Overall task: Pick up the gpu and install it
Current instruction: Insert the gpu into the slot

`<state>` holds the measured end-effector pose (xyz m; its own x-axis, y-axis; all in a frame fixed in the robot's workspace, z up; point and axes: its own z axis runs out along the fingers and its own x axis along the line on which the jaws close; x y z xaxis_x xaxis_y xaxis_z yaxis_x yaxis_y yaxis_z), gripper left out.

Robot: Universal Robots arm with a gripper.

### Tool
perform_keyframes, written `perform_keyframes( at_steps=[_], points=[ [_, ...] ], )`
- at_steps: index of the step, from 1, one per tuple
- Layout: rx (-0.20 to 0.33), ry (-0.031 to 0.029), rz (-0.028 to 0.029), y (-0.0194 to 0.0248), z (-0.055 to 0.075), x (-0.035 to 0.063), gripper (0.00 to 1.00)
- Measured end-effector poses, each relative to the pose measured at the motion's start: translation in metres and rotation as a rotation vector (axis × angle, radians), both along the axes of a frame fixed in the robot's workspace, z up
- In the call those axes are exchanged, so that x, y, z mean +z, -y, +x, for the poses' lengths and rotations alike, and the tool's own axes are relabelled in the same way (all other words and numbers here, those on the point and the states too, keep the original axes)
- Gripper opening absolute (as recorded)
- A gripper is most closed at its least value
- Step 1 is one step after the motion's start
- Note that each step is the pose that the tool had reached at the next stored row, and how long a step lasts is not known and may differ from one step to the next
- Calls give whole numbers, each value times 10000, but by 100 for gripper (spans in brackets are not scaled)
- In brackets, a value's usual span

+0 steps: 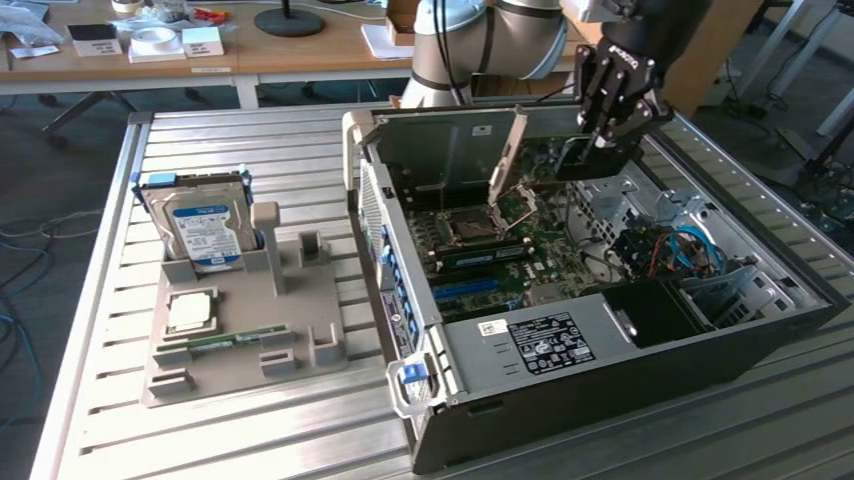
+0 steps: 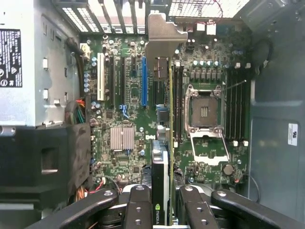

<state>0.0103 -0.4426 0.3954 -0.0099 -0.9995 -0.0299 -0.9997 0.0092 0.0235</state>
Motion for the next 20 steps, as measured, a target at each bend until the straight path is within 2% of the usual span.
perform_keyframes(
  at_steps=[2, 10, 12, 13, 18, 20],
  points=[
    [-1, 16, -11, -1, -8, -10, 27],
    [0, 18, -11, 0, -9, -11, 27],
    [-3, 43, 0, 0, -18, -14, 27],
    [-1, 80, 7, 0, -28, -18, 27],
    [0, 344, 34, 0, -93, -38, 27],
    [-1, 376, 42, 0, -104, -42, 27]
  ],
)
